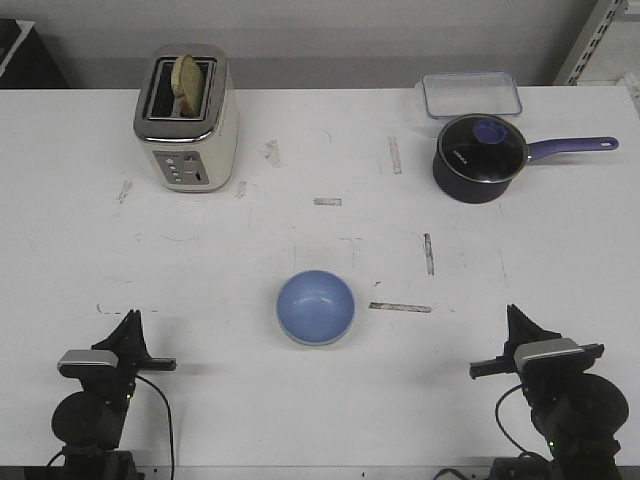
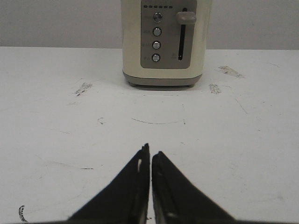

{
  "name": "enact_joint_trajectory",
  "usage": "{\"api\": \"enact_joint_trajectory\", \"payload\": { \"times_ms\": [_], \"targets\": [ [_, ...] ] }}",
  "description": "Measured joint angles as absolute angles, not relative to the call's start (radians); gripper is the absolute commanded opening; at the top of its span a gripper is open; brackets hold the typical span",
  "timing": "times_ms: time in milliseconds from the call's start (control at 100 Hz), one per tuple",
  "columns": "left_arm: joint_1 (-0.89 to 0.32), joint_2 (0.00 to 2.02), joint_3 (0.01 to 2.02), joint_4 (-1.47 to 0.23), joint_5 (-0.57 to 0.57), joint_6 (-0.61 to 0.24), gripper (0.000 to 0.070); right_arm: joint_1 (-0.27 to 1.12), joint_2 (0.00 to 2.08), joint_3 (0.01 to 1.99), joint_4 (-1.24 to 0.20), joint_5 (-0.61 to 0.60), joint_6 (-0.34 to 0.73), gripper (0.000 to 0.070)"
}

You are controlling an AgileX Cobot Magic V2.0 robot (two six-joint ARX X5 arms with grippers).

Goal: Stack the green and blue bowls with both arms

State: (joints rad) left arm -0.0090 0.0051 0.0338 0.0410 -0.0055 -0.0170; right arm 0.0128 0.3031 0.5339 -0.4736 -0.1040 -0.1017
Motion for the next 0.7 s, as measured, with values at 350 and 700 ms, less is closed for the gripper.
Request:
{"api": "enact_joint_trajectory", "payload": {
  "times_ms": [350,700],
  "targets": [
    [-0.009,0.005,0.034,0.041,-0.006,-0.017,0.0001,0.013,0.303,0.534,-0.474,-0.104,-0.102,0.0],
    [-0.009,0.005,0.034,0.041,-0.005,-0.017,0.0001,-0.009,0.293,0.529,-0.431,-0.102,-0.101,0.0]
  ]
}}
